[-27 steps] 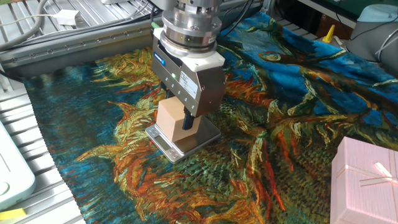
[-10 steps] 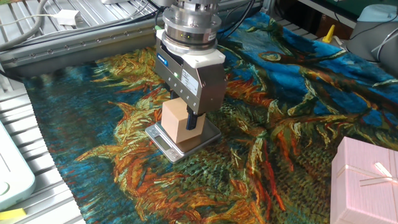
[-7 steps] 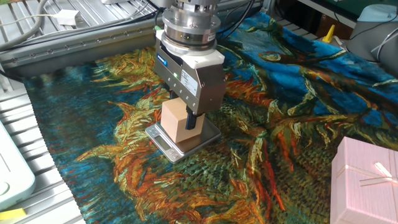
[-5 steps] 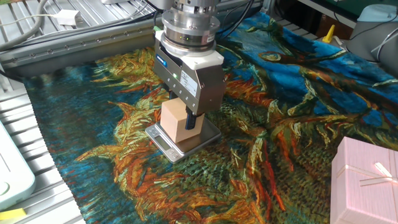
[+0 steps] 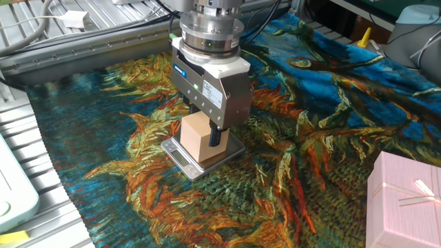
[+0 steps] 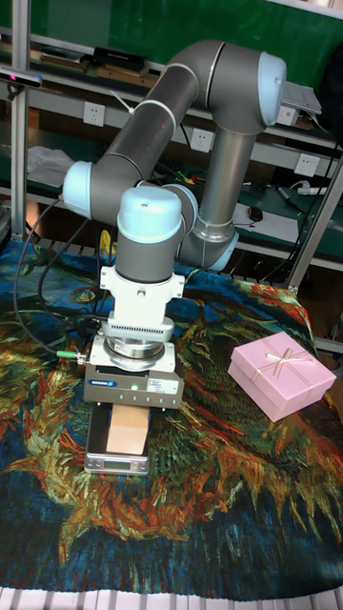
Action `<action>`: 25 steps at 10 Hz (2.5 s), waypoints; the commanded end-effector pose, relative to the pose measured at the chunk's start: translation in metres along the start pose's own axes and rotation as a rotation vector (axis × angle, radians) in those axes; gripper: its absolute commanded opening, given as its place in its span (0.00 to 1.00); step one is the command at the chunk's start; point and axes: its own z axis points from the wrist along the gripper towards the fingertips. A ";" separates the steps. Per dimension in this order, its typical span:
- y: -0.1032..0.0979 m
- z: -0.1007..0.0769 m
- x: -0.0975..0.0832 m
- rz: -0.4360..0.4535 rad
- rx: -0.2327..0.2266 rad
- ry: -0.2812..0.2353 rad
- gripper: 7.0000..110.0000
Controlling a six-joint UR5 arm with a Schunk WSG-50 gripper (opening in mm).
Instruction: Place the block on the scale
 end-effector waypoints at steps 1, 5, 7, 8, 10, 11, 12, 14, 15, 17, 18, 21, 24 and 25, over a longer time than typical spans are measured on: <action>0.004 0.001 -0.002 0.001 -0.023 -0.004 0.00; 0.002 0.002 0.000 -0.002 -0.015 0.002 0.00; 0.001 0.003 0.001 -0.001 -0.009 0.007 0.00; 0.000 0.004 0.001 -0.004 -0.008 0.007 0.00; 0.001 0.004 0.002 -0.007 -0.010 0.010 0.00; 0.001 0.005 0.001 -0.010 -0.010 0.010 0.00; 0.001 0.005 0.001 -0.012 -0.010 0.010 0.00; 0.001 0.005 0.002 -0.020 -0.008 0.013 0.15; 0.001 0.005 0.003 -0.022 -0.010 0.015 0.15; 0.004 0.005 0.003 -0.032 -0.017 0.014 0.15; 0.006 0.005 0.003 -0.033 -0.025 0.014 0.15; 0.006 0.006 0.002 -0.050 -0.035 0.003 0.36; 0.003 0.006 0.002 -0.059 -0.035 -0.005 0.36; 0.001 0.005 0.002 -0.065 -0.036 -0.006 0.36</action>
